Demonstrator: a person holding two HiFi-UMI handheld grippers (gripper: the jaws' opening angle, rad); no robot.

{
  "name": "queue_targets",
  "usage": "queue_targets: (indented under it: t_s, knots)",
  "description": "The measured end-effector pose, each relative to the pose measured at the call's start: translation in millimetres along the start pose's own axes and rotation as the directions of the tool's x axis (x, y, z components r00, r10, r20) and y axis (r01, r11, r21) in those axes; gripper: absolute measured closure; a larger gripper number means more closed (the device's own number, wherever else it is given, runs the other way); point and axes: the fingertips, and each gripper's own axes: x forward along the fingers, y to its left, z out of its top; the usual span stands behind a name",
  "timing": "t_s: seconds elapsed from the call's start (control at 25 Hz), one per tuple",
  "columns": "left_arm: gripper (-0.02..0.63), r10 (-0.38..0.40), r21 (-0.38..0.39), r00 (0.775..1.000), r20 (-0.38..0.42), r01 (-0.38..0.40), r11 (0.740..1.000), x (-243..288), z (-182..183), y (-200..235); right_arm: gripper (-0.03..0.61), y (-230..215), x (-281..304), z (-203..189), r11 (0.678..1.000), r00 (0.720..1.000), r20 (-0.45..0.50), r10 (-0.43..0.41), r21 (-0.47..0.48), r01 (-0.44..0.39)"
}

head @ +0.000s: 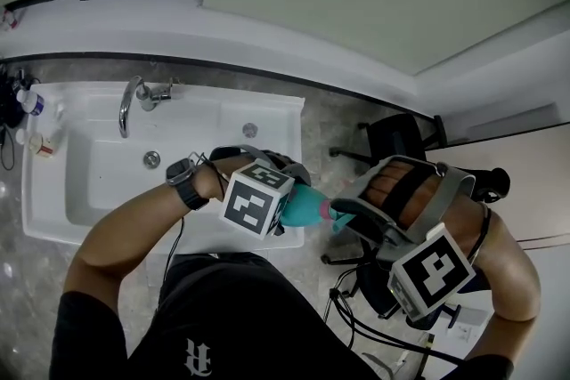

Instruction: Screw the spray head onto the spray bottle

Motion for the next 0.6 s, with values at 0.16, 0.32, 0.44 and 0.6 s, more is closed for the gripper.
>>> queue_targets:
  t_s: [0.16,0.32,0.44,0.6]
  knots:
    - [0.195,-0.149,-0.056,0.989,0.008,0.149,0.987,-5.1,0.4,-20.4,0.477,0.8,-2.3,4.3,0.979,0.992,0.116,0.059,0.190,-0.080]
    - [0.198,-0.309,-0.059,0.948,-0.083,0.304,0.951,-11.0,-13.3,-44.2,0.454,2.5,8.3,14.7,0.957,0.976,0.212,0.038,0.274,-0.097]
    - [0.198,-0.397,-0.084,0.911,-0.110,0.389,0.917,-19.1,-17.5,-53.0,0.454,9.4,14.6,16.6,0.936,0.966,0.259,-0.010,0.342,-0.082]
    - [0.198,-0.464,-0.106,0.880,-0.107,0.453,0.885,-28.8,-17.7,-56.3,0.439,-0.7,19.1,16.9,0.882,0.932,0.336,-0.138,0.469,-0.039]
